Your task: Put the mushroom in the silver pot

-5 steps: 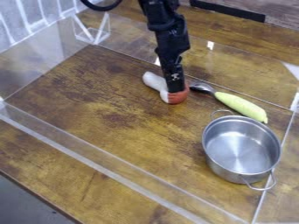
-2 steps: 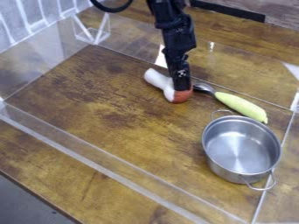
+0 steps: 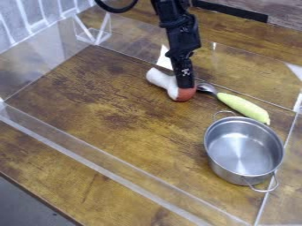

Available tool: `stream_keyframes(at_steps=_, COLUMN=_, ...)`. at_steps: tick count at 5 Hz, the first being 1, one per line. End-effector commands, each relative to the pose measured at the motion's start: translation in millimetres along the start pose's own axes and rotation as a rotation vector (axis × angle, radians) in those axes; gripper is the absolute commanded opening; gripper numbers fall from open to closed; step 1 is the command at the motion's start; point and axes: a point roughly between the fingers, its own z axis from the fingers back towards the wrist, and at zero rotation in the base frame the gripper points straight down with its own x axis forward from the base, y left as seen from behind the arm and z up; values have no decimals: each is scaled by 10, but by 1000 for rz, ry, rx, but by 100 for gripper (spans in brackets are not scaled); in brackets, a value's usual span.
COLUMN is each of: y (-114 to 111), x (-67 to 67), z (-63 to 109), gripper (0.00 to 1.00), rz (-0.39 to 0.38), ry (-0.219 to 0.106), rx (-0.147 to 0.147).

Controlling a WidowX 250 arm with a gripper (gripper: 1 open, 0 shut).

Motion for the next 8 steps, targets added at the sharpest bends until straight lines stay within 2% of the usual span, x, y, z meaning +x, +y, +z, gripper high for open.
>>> stream_keyframes(at_steps=1, y=80, x=-160, z=183, gripper=0, rz=5, ry=-10, rx=21)
stream_keyframes(at_steps=3, y=1, x=-229, z=345, gripper=0, rz=0, ry=-16, rx=0)
stream_keyframes(at_steps=4, y=73, x=-297, z=323, gripper=100, rz=-53, ry=-13, rx=-35)
stream_keyframes(at_steps=5, y=148, x=-368, z=282, gripper=100, rz=-105, ry=-8, rx=-77)
stream_keyframes(at_steps=7, y=209, x=-614, z=284, gripper=100, rz=-89, ry=-23, rx=-121)
stream_keyframes(at_steps=8, y=237, x=-727, z=319, gripper=0, rz=-82, ry=-27, rx=-126)
